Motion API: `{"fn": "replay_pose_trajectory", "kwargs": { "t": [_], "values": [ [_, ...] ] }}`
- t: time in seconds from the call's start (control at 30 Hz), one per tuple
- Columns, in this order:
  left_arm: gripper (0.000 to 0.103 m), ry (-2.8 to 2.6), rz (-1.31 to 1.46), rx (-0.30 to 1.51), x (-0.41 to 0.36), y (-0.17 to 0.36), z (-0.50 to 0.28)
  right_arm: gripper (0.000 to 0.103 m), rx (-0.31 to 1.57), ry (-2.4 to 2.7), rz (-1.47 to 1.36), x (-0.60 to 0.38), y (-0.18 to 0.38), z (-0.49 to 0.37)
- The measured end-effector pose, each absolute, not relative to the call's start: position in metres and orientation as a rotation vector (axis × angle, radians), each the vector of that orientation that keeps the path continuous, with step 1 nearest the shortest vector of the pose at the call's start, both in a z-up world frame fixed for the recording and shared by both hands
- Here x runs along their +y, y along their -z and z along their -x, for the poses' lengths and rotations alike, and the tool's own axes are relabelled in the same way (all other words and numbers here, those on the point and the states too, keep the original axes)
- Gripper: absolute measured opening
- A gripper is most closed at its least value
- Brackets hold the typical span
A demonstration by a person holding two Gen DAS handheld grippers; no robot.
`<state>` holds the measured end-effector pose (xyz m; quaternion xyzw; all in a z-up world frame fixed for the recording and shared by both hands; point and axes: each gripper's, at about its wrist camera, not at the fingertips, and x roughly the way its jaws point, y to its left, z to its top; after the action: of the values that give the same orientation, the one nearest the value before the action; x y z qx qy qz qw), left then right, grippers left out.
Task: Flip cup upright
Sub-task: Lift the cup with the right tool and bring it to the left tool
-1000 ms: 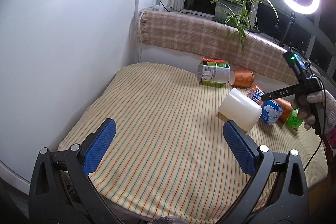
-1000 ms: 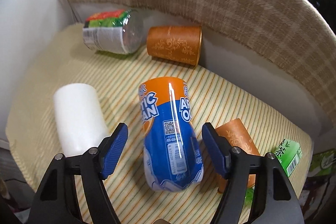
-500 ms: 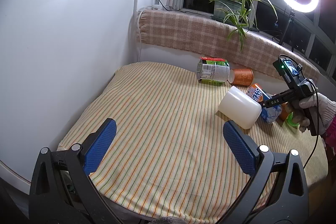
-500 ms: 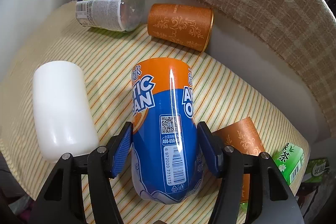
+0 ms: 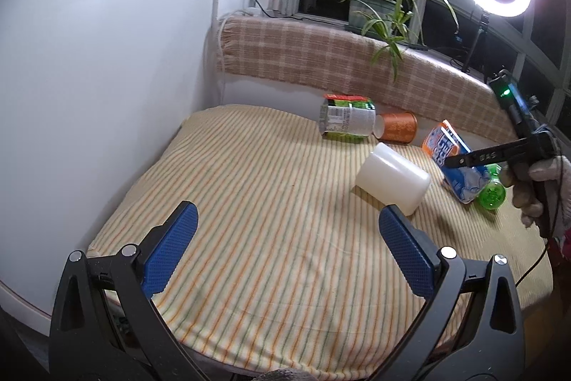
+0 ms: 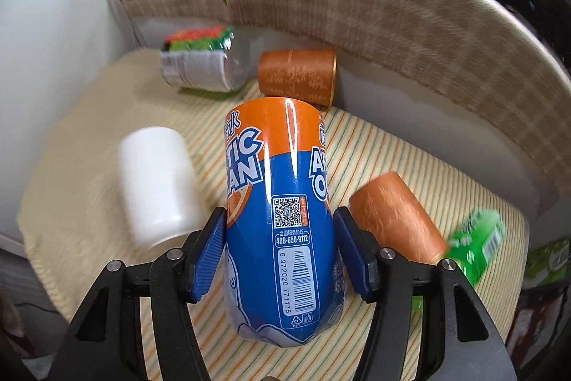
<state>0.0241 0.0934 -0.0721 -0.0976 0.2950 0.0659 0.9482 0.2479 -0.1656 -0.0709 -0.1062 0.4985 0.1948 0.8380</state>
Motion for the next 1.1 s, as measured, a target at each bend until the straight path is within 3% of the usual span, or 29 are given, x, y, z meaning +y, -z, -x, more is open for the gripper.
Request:
{"fn": "replay_pose_trajectory", "kwargs": {
  "t": [0.23,0.43,0.97,1.1],
  "values": [
    [0.103,-0.073,0.191,0.605,0.078,0.072,-0.029,0.06,1.054,-0.438,-0.091,-0.197,0.06,-0.193],
    [0.103,-0.025,0.194,0.623,0.063,0.075,-0.034,0.06,1.148,-0.431,-0.437,-0.216,0.102,-0.157],
    [0.103,0.031,0.218,0.666,0.046,0.08,-0.039,0.063,1.204,-0.377,-0.542,-0.208,0.148,-0.137],
    [0.103,0.053,0.214,0.678,0.041,0.08,-0.043,0.076,1.183,-0.382,-0.513,-0.211,0.143,-0.133]
  ]
}}
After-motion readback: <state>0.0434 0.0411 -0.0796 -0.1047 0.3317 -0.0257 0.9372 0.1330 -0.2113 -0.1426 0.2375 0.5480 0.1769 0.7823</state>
